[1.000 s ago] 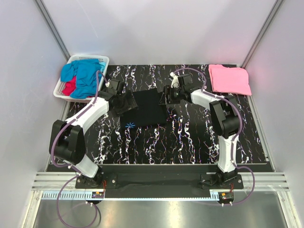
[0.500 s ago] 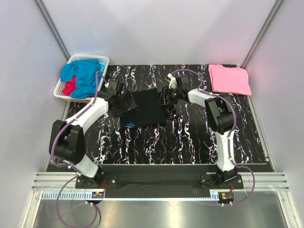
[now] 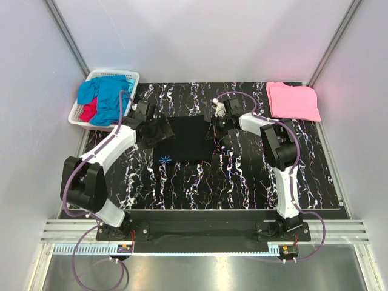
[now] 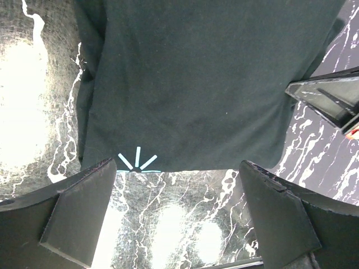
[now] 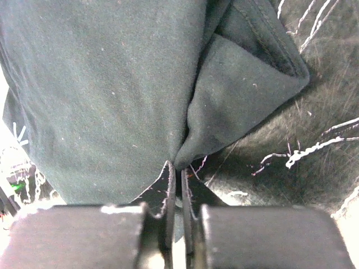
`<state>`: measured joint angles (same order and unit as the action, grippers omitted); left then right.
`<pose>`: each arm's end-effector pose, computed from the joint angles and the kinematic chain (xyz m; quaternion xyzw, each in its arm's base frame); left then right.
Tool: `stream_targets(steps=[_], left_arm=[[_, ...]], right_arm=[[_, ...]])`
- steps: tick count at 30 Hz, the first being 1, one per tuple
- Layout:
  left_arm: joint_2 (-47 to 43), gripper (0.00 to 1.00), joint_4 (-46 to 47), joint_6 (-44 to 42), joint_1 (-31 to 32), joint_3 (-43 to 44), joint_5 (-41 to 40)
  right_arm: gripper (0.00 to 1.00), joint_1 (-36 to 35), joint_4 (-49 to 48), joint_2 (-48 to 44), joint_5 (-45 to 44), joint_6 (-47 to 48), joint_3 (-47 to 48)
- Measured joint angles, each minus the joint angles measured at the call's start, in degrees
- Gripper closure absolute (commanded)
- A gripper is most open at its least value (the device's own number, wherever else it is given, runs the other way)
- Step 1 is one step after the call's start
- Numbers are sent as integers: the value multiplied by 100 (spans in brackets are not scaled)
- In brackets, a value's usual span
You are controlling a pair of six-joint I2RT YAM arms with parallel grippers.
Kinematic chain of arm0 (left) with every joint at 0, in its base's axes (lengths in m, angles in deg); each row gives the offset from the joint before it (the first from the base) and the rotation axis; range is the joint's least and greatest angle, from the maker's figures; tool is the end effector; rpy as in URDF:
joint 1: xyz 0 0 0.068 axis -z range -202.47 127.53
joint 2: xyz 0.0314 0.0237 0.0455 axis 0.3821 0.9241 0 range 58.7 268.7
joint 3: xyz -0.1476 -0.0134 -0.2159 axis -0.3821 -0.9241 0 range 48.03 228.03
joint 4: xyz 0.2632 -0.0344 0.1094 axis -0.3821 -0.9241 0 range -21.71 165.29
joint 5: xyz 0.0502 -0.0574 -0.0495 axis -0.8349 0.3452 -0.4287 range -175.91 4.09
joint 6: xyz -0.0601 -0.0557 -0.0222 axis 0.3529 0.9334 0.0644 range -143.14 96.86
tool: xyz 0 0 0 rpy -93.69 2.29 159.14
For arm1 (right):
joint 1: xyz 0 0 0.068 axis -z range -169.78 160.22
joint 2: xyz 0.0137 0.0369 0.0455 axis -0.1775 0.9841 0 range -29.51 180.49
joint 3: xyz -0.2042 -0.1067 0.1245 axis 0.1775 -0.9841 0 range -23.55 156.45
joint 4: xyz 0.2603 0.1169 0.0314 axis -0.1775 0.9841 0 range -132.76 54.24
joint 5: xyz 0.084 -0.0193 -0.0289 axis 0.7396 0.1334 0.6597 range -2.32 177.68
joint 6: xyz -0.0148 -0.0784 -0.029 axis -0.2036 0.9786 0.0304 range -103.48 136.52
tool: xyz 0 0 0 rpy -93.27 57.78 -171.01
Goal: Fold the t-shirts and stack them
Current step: Neatly place the folded tshirt to the corner
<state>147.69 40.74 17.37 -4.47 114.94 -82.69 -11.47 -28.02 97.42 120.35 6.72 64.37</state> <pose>0.3526 -0.1188 0.1954 -0.1791 0.9406 -0.1638 0.2372 0.4515 0.2230 0.0804 -0.1815 0.8980 0.3383 0.2148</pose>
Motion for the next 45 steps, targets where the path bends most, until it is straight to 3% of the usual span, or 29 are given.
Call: stream_targets(steps=[10,21,30,45], left_arm=[[-308,1,-7,0,-57,-107,-2],[-505,1,-4,-2,-120,-170,0],[-505,1,-20,-7,-142,-195,9],[-531,1,-33,-2,-146,-273,151]], right_arm=[[100,-35,334,-136,-468,33,15],[100,-55,1611,-409,-2726,717,798],[100,48,2111,-409,-4345,1241,1425],[100,1233,2297,-28,-5786,1759,3012]])
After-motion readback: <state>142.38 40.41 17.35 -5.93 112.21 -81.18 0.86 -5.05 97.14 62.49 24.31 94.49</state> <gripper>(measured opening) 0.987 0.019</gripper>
